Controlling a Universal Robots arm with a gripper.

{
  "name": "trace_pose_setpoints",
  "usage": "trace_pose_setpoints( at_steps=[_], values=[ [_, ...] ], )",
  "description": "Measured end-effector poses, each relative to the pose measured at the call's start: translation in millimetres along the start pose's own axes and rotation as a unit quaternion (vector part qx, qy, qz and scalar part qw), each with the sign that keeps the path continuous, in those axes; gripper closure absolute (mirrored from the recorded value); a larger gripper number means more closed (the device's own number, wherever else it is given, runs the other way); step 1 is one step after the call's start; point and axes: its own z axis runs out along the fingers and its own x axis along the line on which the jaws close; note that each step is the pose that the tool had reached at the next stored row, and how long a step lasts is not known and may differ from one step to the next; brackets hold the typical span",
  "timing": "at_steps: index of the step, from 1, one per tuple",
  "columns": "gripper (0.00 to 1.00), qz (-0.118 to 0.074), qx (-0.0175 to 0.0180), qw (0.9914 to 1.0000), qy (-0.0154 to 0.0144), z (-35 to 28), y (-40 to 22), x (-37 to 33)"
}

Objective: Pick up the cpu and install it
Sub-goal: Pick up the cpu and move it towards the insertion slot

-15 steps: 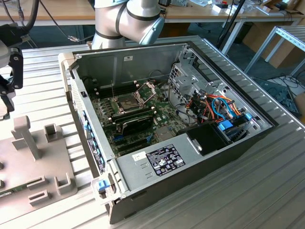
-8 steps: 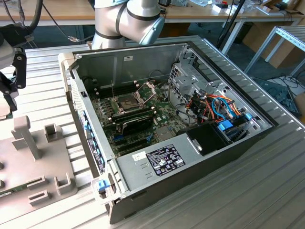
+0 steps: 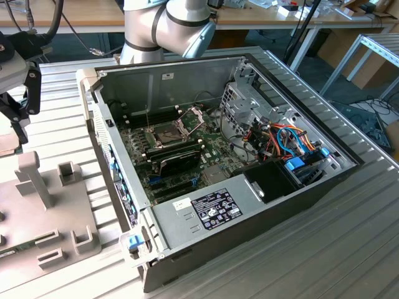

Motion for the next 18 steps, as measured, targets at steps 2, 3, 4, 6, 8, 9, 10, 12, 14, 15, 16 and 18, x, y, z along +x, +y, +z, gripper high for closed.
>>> trace_pose_setpoints(
  at_steps=[2,3,4,6,8,9,10,12,14,15,16,18],
  values=[
    [0.45,0.0,0.0,1.0,0.0,0.0,0.0,-0.1],
    [0.45,0.0,0.0,1.0,0.0,0.0,0.0,-0.2],
    [0.45,0.0,0.0,1.0,0.0,0.0,0.0,-0.6],
    [0.45,0.0,0.0,1.0,0.0,0.0,-0.1,-1.6],
    [0.45,0.0,0.0,1.0,0.0,0.1,-0.1,-4.2],
    [0.45,0.0,0.0,1.0,0.0,0.1,-0.2,-5.0],
    [0.45,0.0,0.0,1.0,0.0,0.1,-0.2,-5.6],
    [0.45,0.0,0.0,1.0,0.0,0.1,-0.2,-7.1],
    [0.45,0.0,0.0,1.0,0.0,0.2,-0.3,-8.3],
    [0.45,0.0,0.0,1.0,0.0,0.2,-0.3,-8.8],
    [0.45,0.0,0.0,1.0,0.0,0.2,-0.3,-9.8],
    [0.45,0.0,0.0,1.0,0.0,0.2,-0.4,-11.0]
  ],
)
